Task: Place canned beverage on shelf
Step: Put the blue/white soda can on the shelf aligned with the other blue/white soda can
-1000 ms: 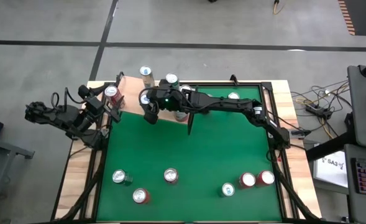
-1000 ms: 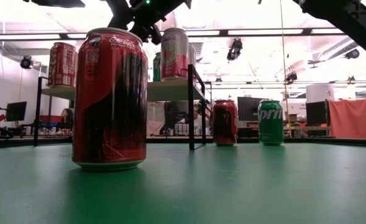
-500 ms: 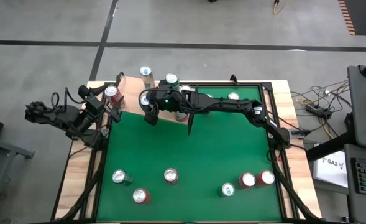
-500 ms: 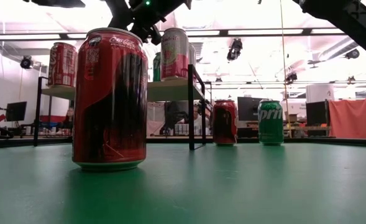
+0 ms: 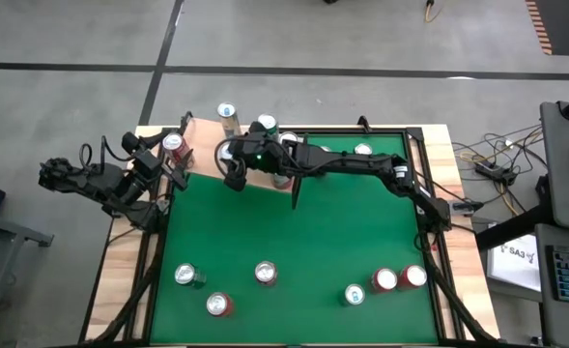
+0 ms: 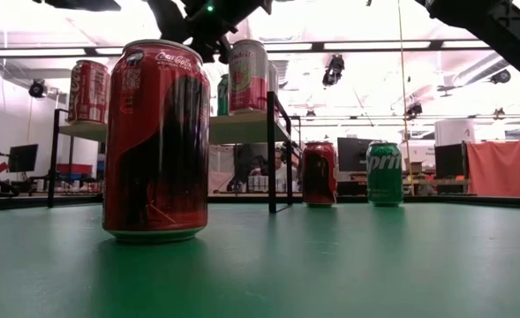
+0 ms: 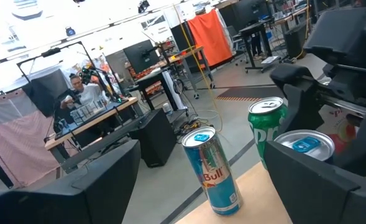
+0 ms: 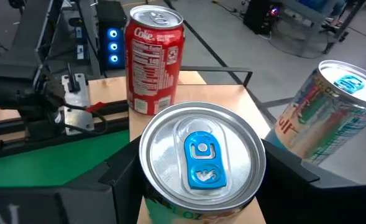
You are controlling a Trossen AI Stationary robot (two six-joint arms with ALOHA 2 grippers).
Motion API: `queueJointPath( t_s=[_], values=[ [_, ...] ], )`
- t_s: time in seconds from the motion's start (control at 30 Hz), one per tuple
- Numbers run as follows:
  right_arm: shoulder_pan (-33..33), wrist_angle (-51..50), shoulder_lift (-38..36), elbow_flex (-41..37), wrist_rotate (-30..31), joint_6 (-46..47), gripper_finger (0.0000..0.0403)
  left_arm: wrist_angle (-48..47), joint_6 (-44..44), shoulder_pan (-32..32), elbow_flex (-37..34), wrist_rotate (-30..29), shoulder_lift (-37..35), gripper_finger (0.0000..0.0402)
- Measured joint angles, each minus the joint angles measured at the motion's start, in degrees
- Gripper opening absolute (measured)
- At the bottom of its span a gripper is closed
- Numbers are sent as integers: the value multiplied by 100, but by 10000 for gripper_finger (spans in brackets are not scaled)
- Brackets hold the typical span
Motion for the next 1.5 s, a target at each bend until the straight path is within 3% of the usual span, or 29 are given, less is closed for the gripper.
queueJointPath(
  t_s=[1.5],
  values=[
    [2,-24,-9,-59,223,-5,227,-24,0,-2,0,3,2,326]
  ],
)
